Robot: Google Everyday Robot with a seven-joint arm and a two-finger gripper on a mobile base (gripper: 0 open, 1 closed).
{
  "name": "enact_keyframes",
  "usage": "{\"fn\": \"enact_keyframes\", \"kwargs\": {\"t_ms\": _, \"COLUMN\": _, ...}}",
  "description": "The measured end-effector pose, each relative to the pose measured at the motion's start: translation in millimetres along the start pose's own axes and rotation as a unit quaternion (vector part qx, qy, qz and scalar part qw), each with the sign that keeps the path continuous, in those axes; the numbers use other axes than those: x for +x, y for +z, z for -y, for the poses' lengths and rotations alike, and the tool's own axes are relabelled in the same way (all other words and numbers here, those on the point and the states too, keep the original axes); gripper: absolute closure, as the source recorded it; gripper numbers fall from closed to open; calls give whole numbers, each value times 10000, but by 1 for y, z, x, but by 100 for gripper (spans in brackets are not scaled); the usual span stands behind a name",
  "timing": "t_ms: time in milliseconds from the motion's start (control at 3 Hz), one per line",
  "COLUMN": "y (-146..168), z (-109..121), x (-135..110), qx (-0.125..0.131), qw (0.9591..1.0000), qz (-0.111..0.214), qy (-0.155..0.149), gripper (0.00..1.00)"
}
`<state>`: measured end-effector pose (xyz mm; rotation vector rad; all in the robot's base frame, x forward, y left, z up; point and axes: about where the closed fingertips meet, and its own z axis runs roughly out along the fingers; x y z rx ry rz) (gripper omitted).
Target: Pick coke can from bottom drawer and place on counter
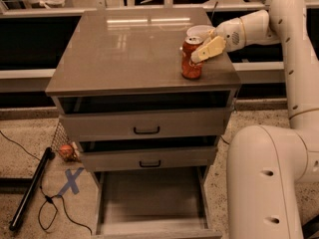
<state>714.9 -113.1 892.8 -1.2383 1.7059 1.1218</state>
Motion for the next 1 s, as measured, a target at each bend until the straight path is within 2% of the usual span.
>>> {"fn": "enact_keyframes", "kwargs": {"t_ms": 333, "y": 0, "z": -7, "x": -8, "qx": -96, "qw": 9993, "qz": 24, "qy": -351, "gripper": 0}}
{"fn": "enact_keyframes", "kwargs": {"t_ms": 667, "y": -21, "z": -18, "x": -19, "qx": -94, "qw": 9933, "qz": 318, "qy": -1110, "gripper": 0}}
{"fn": "enact_keyframes", "kwargs": {"t_ms": 1000, "y": -53, "z": -16, "x": -32, "qx": 342, "qw": 9828, "qz": 568, "qy": -1723, "gripper": 0}}
